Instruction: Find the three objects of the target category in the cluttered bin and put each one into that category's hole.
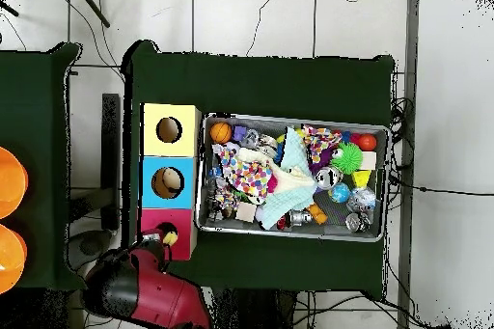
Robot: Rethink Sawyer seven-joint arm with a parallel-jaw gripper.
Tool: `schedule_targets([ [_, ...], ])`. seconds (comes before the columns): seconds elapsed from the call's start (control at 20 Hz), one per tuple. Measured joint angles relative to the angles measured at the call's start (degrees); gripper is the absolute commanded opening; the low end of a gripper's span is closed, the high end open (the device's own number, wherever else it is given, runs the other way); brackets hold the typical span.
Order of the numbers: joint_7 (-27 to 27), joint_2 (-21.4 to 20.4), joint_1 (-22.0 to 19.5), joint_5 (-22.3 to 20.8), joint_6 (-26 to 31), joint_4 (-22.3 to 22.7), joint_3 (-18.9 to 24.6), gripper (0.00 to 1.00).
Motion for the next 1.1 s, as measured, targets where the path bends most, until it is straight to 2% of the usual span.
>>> schedule_targets([
  [0.65, 0.0, 0.08, -0.15, -0.01, 0.01, 0.06, 0.08, 0.0],
  [1.1, 0.0, 1.95, -1.6, 0.01, -0.62, 0.04, 0.95, 0.0],
])
